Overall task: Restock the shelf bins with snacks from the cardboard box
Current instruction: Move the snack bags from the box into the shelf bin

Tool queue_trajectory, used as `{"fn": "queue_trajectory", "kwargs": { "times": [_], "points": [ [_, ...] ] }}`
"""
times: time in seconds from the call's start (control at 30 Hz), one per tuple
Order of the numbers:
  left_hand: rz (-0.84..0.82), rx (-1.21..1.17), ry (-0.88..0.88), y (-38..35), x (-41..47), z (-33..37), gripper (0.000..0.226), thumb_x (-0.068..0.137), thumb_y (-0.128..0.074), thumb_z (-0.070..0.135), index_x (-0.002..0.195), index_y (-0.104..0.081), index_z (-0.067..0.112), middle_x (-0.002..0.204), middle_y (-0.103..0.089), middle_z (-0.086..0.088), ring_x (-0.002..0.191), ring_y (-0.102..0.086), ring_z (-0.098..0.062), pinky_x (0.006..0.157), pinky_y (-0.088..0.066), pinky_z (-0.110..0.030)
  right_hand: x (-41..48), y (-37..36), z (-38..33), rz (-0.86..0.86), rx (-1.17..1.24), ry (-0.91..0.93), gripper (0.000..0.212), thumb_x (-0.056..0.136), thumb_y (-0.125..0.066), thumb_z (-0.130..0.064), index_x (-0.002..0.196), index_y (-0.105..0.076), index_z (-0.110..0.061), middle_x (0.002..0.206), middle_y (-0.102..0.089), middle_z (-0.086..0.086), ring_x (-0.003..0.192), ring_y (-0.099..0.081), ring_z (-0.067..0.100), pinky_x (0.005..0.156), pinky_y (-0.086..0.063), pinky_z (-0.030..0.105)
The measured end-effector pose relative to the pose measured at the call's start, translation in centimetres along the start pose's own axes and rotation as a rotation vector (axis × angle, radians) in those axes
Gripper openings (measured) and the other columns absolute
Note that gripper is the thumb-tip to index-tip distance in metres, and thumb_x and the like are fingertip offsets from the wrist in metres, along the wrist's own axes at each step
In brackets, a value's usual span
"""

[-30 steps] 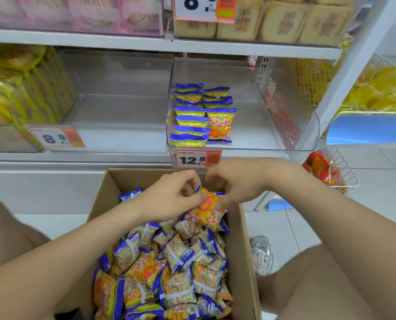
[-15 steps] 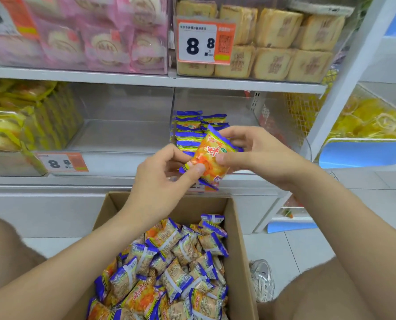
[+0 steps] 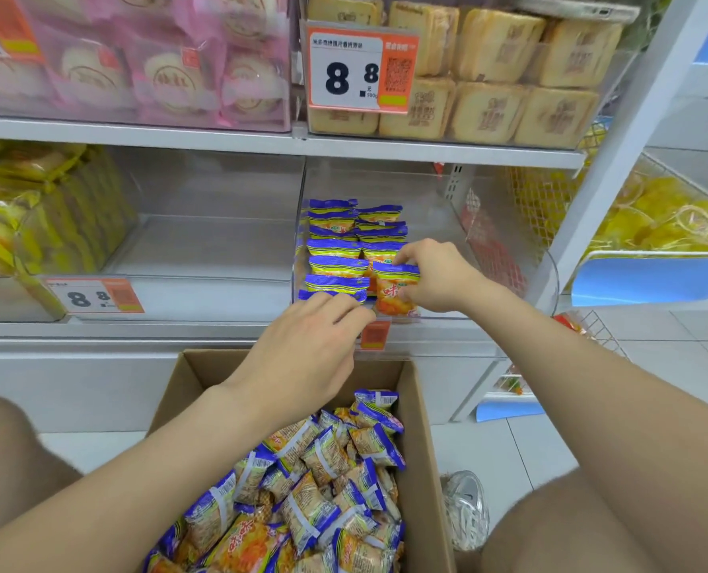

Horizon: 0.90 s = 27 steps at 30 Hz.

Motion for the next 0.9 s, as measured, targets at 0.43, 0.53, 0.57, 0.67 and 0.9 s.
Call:
{"fn": "queue_trajectory", "kwargs": {
  "times": [0.43, 0.53, 0.57, 0.67, 0.9],
  "points": [
    [-0.009, -0.104, 0.0, -0.1, -0.7, -1.1, 0.039, 0.096, -0.065, 0.009, 0.133, -0.062, 0.019, 0.132, -0.062, 0.005, 0.122, -0.056, -0.018, 0.104, -0.049, -0.036, 0.8, -0.6, 0.6, 0.008, 0.114, -0.054, 0.025, 0.088, -0.082, -0.035, 0.097, -0.068, -0.016, 0.092, -0.067, 0.002, 0.092, -0.065, 0.023, 0.074, -0.048, 0.033],
    [0.082, -0.122, -0.025, 0.9, -1.3, -0.9, 0.025, 0.093, -0.066, 0.004, 0.114, -0.068, 0.017, 0.117, -0.062, 0.004, 0.11, -0.055, -0.017, 0.094, -0.048, -0.03, -1.0, 0.7, 0.2, 0.135, -0.001, -0.01, 0.016, 0.094, -0.064, -0.021, 0.108, -0.07, -0.018, 0.094, -0.071, 0.006, 0.094, -0.067, 0.029, 0.081, -0.054, 0.037],
    [0.102, -0.122, -0.036, 1.1, -1.6, -0.8, 0.018, 0.092, -0.066, 0.006, 0.106, -0.067, 0.018, 0.109, -0.061, 0.005, 0.103, -0.055, -0.017, 0.086, -0.048, -0.03, -2.1, 1.4, -0.5, 0.248, 0.008, 0.035, 0.019, 0.092, -0.058, -0.016, 0.106, -0.07, -0.018, 0.091, -0.072, 0.005, 0.088, -0.068, 0.028, 0.079, -0.055, 0.038],
    [-0.042, -0.122, -0.019, 0.3, -3.2, -0.4, 0.008, 0.093, -0.062, 0.02, 0.099, -0.06, 0.026, 0.096, -0.058, 0.01, 0.088, -0.058, -0.017, 0.069, -0.049, -0.034, -7.6, 2.4, -4.5, 0.415, 0.273, 0.243, 0.018, 0.084, -0.054, -0.014, 0.086, -0.071, -0.02, 0.071, -0.069, -0.007, 0.067, -0.063, 0.01, 0.069, -0.052, 0.03],
    [-0.838, 0.124, 0.243, -11.0, -10.9, -5.0, 0.031, 0.095, -0.059, 0.016, 0.126, -0.056, 0.022, 0.117, -0.056, -0.005, 0.108, -0.06, -0.03, 0.081, -0.056, -0.047, -14.4, -8.1, -10.5, -0.219, -0.11, 0.493, 0.016, 0.085, -0.052, -0.026, 0.093, -0.066, -0.027, 0.084, -0.066, -0.005, 0.083, -0.065, 0.024, 0.064, -0.049, 0.034]
  ]
}}
Point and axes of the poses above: each hand's wrist, its own x-axis towards the middle knuckle, its own y-axis out of the back of the hand, z = x × y, the point moved 4 cm from there along x, towards the middle knuckle
